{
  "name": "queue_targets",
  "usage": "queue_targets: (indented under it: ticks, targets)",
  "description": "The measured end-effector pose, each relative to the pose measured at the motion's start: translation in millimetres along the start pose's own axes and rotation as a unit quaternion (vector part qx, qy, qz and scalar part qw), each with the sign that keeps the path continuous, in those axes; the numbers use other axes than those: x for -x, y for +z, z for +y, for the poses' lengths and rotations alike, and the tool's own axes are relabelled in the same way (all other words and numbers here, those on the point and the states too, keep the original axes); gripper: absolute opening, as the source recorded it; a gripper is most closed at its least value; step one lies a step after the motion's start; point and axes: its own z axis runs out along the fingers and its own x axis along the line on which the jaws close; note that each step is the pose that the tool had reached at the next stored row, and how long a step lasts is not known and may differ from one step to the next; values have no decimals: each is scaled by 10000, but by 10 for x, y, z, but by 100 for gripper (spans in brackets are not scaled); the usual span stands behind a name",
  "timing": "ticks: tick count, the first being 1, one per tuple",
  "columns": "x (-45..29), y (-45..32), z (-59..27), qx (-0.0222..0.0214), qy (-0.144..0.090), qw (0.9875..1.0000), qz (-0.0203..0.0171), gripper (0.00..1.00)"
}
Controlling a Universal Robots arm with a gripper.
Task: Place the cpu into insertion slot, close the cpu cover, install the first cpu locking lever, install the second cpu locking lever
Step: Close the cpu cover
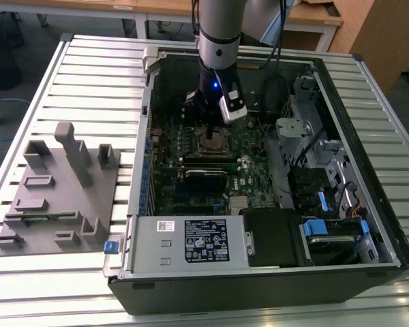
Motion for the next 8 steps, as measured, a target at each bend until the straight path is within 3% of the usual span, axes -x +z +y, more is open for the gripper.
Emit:
queue_targets:
  ticks: [8]
  targets:
    - [76, 1, 10, 0, 0, 10000, 0, 10]
